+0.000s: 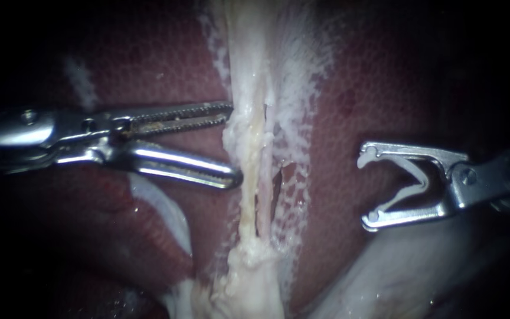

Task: Grabbing gallbladder

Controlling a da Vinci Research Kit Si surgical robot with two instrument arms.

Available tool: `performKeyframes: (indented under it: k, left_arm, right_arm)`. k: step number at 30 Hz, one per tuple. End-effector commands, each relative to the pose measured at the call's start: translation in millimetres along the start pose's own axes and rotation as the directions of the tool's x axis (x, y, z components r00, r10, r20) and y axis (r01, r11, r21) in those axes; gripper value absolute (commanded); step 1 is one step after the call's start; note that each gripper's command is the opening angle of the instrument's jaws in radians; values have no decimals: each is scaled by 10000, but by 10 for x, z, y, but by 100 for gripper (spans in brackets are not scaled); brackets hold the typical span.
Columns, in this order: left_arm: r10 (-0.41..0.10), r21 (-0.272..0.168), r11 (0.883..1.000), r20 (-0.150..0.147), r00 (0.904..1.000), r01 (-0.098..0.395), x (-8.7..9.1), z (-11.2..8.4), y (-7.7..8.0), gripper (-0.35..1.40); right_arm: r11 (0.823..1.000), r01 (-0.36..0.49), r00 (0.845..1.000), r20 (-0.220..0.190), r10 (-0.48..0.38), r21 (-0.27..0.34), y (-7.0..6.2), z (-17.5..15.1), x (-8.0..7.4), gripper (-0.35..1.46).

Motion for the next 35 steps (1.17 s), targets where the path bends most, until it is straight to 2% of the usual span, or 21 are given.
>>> performKeyframes:
  k: [1,5,8,10,19,35]
  left_arm:
    - [2,-35,10000,-33,10000,-2,1,0,2,37]
    - [-100,-193,9998,-80,9999,98,5,2,8,24]
    - [-312,-347,9989,-237,9992,304,7,3,11,-6]
    - [-388,-438,9983,-343,9987,372,9,5,14,-35]
    - [-468,-567,9974,-594,9971,435,14,2,19,-35]
    - [-495,-634,9969,-587,9970,458,14,0,19,-35]
  right_arm:
    - [10000,2,10000,0,-2,2,0,0,0,59]
    - [10000,2,10000,0,-2,2,0,0,0,59]
    - [10000,2,10000,0,-2,2,0,0,0,59]
    - [10000,2,10000,0,-2,2,0,0,0,59]
    - [10000,2,10000,0,-2,1,0,0,0,59]
    - [10000,2,10000,0,-2,1,0,0,0,59]
